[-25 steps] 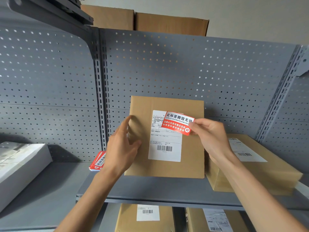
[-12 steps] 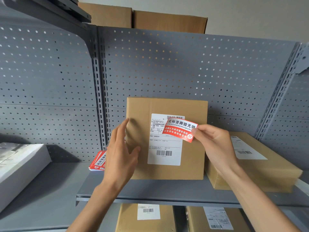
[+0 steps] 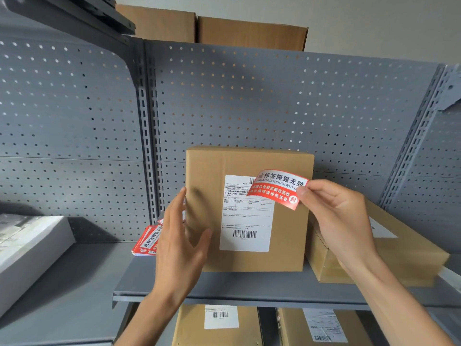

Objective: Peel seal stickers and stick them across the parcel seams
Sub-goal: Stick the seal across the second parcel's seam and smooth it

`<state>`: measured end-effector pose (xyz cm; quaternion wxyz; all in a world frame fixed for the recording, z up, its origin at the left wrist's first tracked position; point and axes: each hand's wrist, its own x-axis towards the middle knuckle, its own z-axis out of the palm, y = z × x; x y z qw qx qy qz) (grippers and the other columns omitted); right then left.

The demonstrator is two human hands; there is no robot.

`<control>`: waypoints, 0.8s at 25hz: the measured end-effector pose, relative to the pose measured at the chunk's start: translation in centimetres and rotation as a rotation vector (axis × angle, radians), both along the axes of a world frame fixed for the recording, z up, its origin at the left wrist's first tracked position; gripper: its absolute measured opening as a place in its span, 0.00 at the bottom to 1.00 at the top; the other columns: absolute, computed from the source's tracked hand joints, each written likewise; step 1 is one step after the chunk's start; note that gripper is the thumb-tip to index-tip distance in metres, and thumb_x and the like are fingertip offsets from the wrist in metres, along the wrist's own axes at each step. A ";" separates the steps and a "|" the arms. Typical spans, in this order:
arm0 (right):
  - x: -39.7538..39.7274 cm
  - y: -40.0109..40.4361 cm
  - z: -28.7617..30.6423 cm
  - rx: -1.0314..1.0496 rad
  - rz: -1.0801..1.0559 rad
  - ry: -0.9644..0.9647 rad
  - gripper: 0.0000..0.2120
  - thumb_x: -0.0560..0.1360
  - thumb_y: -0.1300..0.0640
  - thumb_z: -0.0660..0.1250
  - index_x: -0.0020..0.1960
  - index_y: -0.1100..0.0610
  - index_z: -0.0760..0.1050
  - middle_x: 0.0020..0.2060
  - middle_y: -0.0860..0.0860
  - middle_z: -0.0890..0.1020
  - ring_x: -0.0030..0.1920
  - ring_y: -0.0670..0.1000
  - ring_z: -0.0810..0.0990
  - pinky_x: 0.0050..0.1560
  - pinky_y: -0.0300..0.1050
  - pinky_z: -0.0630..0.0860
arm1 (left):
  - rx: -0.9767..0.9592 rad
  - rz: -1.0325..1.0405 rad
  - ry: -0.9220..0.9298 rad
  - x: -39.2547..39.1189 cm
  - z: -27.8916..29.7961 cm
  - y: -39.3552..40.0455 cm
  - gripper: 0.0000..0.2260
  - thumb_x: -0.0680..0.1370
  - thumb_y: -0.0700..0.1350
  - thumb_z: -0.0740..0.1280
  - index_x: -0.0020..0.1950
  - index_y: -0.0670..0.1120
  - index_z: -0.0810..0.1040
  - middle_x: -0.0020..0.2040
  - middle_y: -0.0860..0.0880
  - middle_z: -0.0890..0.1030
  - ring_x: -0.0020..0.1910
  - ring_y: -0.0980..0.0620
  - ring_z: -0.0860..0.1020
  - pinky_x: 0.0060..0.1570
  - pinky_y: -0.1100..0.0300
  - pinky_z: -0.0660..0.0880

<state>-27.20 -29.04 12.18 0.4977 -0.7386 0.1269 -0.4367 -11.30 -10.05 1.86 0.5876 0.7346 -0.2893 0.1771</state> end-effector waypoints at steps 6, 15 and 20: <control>0.9 -0.2 3.7 -0.018 -0.052 -0.042 0.06 0.79 0.61 0.70 0.45 0.54 0.84 0.40 0.44 0.89 0.40 0.37 0.85 0.40 0.27 0.75 | -0.066 0.003 -0.006 2.2 4.7 -0.7 0.40 0.76 0.47 0.77 0.82 0.54 0.60 0.76 0.62 0.68 0.70 0.57 0.73 0.65 0.52 0.74; 7.1 -5.0 1.9 0.301 -0.111 0.133 0.04 0.81 0.60 0.68 0.50 0.58 0.82 0.48 0.55 0.87 0.36 0.43 0.85 0.36 0.39 0.69 | 0.031 -0.092 0.223 6.0 5.7 -4.3 0.32 0.76 0.46 0.77 0.78 0.50 0.69 0.68 0.51 0.80 0.67 0.54 0.76 0.70 0.53 0.73; 6.9 -4.1 3.2 0.167 -0.068 0.042 0.09 0.80 0.62 0.69 0.42 0.54 0.82 0.42 0.49 0.87 0.38 0.44 0.85 0.38 0.26 0.75 | -0.039 -0.094 0.160 5.2 5.5 -4.0 0.31 0.74 0.38 0.77 0.73 0.54 0.69 0.67 0.55 0.80 0.63 0.58 0.77 0.62 0.59 0.72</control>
